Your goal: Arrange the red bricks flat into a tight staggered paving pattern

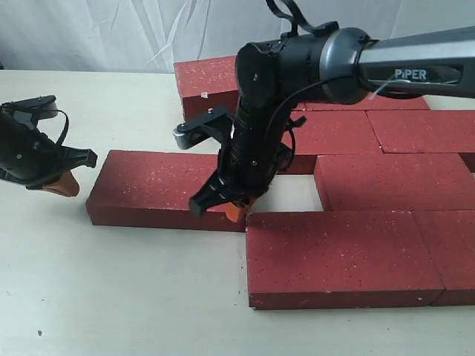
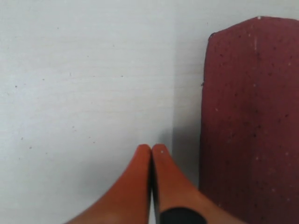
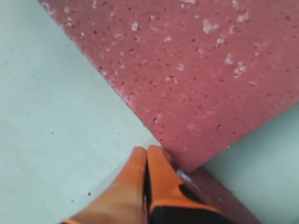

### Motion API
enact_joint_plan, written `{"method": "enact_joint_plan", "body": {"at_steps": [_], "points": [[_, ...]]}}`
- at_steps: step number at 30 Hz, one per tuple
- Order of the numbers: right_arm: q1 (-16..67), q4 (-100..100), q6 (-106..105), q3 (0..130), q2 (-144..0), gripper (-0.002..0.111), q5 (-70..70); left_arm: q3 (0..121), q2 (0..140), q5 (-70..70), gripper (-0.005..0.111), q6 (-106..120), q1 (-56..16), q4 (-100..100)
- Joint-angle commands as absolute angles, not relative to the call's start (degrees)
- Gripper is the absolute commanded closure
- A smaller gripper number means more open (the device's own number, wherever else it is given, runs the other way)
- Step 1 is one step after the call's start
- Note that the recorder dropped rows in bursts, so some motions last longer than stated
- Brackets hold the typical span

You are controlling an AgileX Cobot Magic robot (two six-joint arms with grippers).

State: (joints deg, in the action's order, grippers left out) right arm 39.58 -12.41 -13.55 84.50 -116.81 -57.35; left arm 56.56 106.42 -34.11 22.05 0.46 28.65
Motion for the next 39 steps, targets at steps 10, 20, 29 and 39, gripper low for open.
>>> {"method": "enact_joint_plan", "body": {"at_steps": [10, 20, 29, 39], "points": [[39.48, -11.98, -11.11, 84.30, -107.24, 0.109, -49.48, 55.96, 107.87, -32.87, 0.107, 23.29, -1.19, 31.81], [39.38, -9.37, -6.26, 84.30, -104.83, 0.109, -47.72, 55.96, 110.58, -32.50, 0.107, 24.25, -8.13, 32.73], [39.38, -5.42, -2.45, 84.30, -104.82, 0.109, -49.54, 55.96, 110.58, -36.78, 0.107, 24.25, -8.52, 34.10], [39.38, -5.42, -2.45, 84.30, -104.82, 0.109, -47.79, 55.96, 110.63, -38.18, 0.107, 27.15, -10.70, 39.16]]}}
